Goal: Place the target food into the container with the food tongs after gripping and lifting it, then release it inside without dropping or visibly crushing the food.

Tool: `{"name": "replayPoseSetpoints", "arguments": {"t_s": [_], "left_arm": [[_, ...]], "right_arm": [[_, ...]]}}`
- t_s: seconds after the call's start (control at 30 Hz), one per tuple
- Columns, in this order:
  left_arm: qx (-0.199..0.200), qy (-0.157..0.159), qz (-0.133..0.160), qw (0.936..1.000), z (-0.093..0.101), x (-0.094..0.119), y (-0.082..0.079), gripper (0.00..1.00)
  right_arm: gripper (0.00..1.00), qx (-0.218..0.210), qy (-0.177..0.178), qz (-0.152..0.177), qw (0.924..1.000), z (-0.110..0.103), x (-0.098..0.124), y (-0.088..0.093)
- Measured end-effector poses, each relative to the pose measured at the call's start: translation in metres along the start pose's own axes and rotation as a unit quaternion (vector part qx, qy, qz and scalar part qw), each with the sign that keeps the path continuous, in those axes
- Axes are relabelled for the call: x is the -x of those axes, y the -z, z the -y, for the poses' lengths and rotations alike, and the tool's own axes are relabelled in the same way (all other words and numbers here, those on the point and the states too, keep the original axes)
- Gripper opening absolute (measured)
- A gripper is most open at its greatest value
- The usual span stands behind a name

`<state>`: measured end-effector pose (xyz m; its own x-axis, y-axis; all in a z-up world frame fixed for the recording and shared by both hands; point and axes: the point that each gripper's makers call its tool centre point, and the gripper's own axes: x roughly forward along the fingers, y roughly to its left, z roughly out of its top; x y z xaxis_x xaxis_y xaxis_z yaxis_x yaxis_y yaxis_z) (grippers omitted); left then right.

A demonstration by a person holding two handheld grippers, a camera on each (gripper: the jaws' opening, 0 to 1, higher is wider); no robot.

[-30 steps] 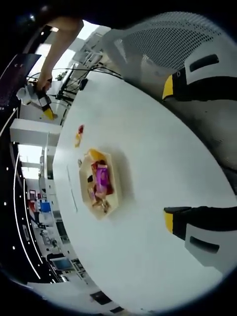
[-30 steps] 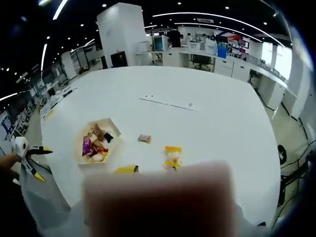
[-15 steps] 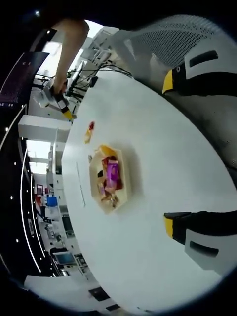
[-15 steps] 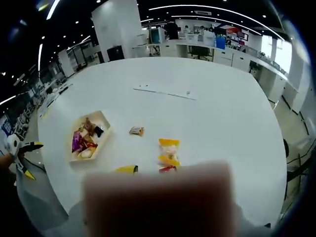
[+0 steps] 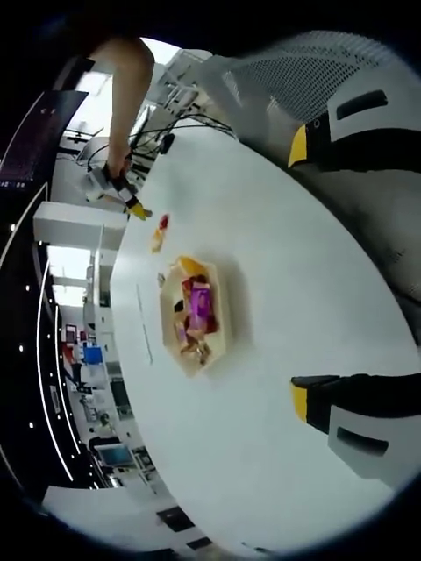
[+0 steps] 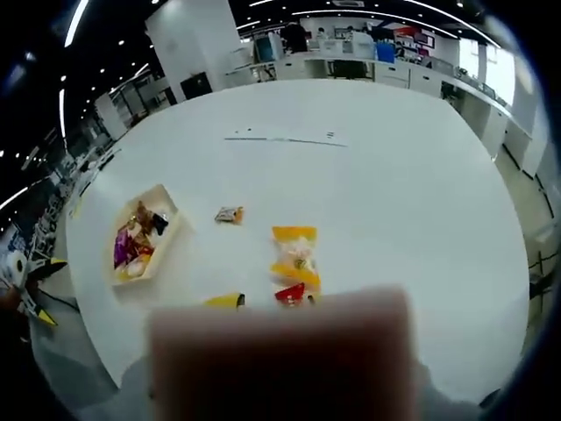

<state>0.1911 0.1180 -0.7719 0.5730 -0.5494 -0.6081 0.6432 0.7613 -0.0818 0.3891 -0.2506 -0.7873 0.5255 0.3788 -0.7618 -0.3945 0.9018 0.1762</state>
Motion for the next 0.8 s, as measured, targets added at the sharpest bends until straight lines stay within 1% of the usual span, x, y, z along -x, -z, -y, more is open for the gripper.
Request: {"name": "replayPoseSetpoints", "arguments": {"t_s": [0.13,0.2,0.37,0.57,0.8], "left_arm": [[0.006,-0.006,-0.002,1.0000,-0.002,0.004,0.002,0.93],[0.008,-0.010,-0.005,0.9999,-0.004,0.005,0.005,0.93],[0.015,-0.018,-0.001,0.9997,-0.007,0.007,0.004,0.93],[0.017,-0.020,-0.001,0.9997,-0.007,0.006,0.004,0.93],[0.018,-0.018,-0.005,0.9997,-0.007,0.006,0.006,0.92]], "right_arm": [[0.28,-0.004,0.001,-0.002,1.0000,0.001,-0.005,0.001],[0.28,-0.001,0.007,0.005,1.0000,0.003,-0.009,0.000],[0.28,-0.004,0.012,-0.001,0.9999,0.006,-0.019,0.002],[0.28,-0.012,0.015,-0.007,0.9998,0.011,-0.024,0.003],[0.28,-0.003,0.025,-0.019,0.9995,0.014,-0.030,0.008]]}}
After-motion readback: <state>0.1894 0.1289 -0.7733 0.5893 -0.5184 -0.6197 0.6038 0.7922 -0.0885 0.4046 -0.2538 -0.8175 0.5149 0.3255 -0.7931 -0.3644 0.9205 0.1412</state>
